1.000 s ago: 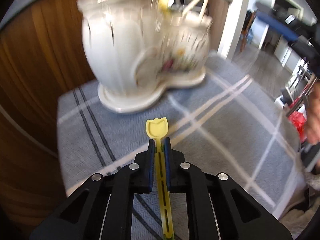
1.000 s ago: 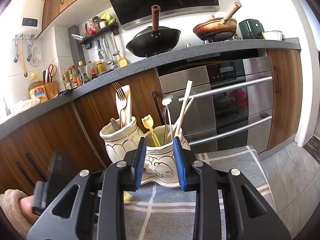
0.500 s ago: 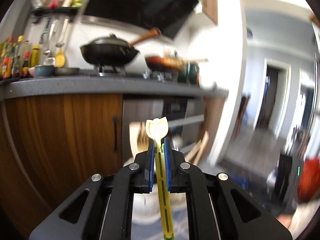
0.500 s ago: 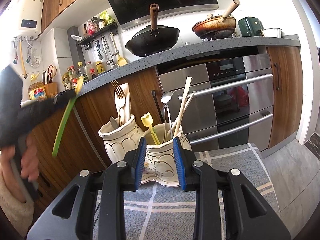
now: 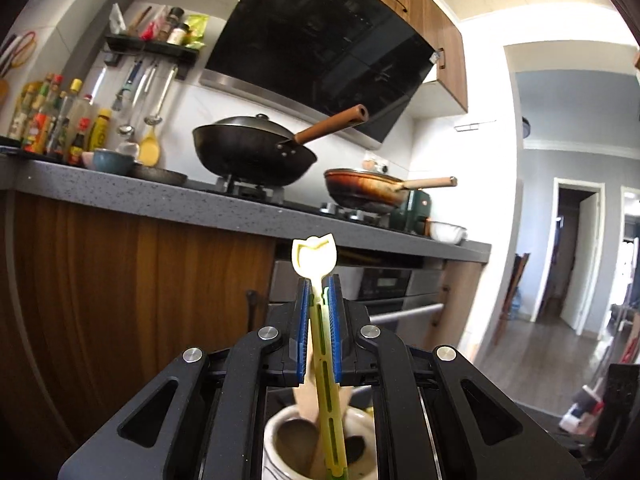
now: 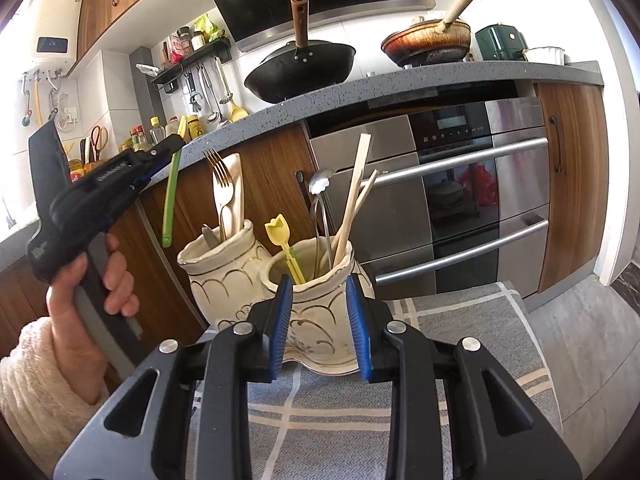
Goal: Organize utensils
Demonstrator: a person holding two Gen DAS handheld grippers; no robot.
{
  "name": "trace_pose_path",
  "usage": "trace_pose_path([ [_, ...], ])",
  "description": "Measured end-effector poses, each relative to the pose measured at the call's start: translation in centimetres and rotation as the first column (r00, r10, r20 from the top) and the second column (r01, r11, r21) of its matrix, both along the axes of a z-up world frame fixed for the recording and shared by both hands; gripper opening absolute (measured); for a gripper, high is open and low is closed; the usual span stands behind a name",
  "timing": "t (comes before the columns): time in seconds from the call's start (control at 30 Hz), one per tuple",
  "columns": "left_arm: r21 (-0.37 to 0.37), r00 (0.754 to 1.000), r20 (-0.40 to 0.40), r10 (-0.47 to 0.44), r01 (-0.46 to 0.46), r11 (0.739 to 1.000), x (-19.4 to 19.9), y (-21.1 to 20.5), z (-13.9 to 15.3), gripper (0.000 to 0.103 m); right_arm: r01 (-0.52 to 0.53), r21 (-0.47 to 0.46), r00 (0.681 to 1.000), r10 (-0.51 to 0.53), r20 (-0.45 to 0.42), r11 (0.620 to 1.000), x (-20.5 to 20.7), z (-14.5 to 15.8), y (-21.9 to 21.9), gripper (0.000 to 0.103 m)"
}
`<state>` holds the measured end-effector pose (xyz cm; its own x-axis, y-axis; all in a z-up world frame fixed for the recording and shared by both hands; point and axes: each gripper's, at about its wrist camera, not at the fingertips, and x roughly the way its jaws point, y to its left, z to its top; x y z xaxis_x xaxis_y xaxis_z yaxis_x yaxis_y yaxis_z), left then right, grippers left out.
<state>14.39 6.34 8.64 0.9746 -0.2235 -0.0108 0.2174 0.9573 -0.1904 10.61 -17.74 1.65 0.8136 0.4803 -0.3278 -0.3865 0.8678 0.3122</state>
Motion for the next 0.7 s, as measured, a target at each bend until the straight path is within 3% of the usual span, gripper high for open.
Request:
trace_pose_path([
  [0.17,0.082,0.998,0.041,0.047,-0.051,0.995,0.0,-1.0,-1.7,0.011,-0.011,-0.001,1.000,0.011,-0.008,1.000,0.6,-0.4,0.2,0.028],
  [0.4,0.163,0.997,0.082,0.012,-0.026,0.986,-1.4,-2.5,-2.8,0.011,-0.029,-0.002,0.999,0.029,-0.017,1.000,0.9,-0.8,0.7,0.028],
  [0.5,0.134,0.999,0.049,0.002,-0.008,0.991,-1.3,-2.2,-3.3,0.010,-0.032,-0.006,0.999,0.032,-0.019,0.999,0.8,-0.8,0.8,0.028],
  [0.7,0.158,1.000,-0.026,0.014,-0.010,0.987,-2.6,-1.5,-5.0,0.010,-0.026,-0.001,1.000,0.026,-0.010,1.000,0.5,-0.4,0.4,0.028],
])
